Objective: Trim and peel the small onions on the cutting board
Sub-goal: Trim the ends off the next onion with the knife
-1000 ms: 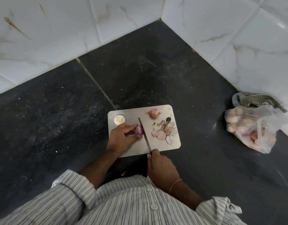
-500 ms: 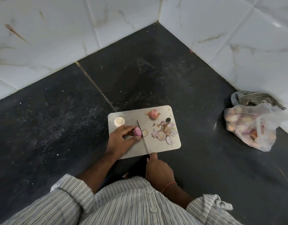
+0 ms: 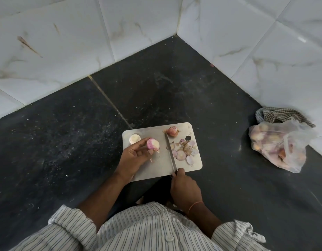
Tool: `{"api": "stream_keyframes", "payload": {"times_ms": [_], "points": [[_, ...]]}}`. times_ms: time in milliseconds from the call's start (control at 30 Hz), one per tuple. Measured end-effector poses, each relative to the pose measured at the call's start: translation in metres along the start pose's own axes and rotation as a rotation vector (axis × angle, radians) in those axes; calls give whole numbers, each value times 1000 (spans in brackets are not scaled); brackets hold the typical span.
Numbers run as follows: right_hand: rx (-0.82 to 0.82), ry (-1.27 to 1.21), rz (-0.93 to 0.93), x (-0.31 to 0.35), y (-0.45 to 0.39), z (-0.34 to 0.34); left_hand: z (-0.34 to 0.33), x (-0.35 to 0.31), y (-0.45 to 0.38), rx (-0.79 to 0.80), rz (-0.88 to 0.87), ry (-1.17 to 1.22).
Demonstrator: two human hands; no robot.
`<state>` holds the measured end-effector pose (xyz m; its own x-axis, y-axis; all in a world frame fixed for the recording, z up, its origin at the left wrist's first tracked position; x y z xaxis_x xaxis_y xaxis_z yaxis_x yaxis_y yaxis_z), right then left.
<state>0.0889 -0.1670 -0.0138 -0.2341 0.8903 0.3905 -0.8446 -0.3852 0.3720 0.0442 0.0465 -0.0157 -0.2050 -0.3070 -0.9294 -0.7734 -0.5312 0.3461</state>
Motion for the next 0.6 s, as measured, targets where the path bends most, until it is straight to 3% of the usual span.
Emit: {"api": "stream_keyframes", "payload": {"times_ms": [133,333,600], "points": [[-42,-31,50,-4,1,6,1,-1,-2,45,13,-44],[-91,-177,84,-16,8,17,-1,5,-3,185,-216,-627],[-67,-250,101,-27,18,15,1,8,-1,169,-264,-710]]}}
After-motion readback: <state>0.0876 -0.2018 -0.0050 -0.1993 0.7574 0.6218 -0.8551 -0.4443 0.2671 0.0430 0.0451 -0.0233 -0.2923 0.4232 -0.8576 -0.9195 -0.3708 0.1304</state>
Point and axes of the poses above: each hand's wrist, its own y-axis away from the middle knuckle, its own z-axis out of the back of the hand, x = y × z, the point moved 5 cm from there along -y, towards the middle knuckle, and after that the axes turned 7 degrees about -x, right-handed, at the moved point
